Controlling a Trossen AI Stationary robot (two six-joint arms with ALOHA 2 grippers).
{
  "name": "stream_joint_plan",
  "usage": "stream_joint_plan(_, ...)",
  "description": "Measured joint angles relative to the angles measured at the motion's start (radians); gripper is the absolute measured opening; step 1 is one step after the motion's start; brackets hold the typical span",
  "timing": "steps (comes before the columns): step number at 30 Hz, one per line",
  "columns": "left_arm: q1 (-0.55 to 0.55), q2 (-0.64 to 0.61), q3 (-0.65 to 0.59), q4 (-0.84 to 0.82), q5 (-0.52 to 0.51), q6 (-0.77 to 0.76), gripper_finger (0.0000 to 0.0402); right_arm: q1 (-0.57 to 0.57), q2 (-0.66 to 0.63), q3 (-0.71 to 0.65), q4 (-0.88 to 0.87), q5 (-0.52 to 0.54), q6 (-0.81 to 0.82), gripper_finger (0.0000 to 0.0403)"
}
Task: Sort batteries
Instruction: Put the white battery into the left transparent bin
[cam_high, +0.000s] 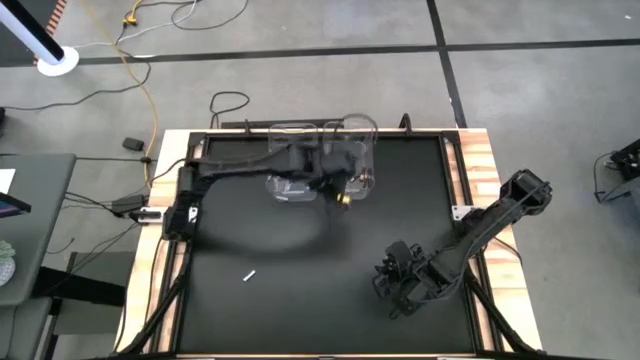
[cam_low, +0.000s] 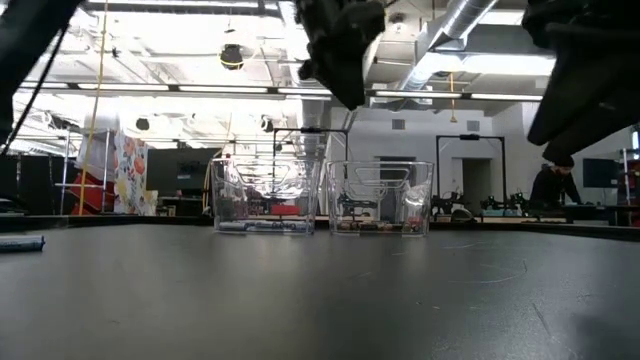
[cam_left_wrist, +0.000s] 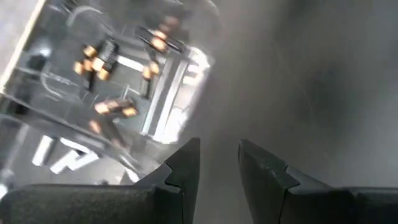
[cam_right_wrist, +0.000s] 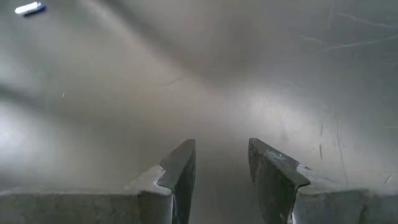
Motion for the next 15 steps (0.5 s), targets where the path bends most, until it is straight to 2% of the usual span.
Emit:
stream_joint_plan(4,-0.092,-0.118,-0.215,0.088,-0.047,-0.091,0.0102,0.037,0.000,0.000,-0.001,0.000,0.000,0.0164)
stream_joint_plan(10,-0.224,-0.321,-0.529,0.115,-0.086,-0.301,0.0102,0.071,0.000,0.000,-0.004,-0.001,-0.044,0.0164)
stream_joint_plan(15,-0.391,-0.503,-0.724,0.123,-0.164,-0.496,0.0102,0.069,0.000,0.000,-0.005,-0.001,-0.078,0.0164)
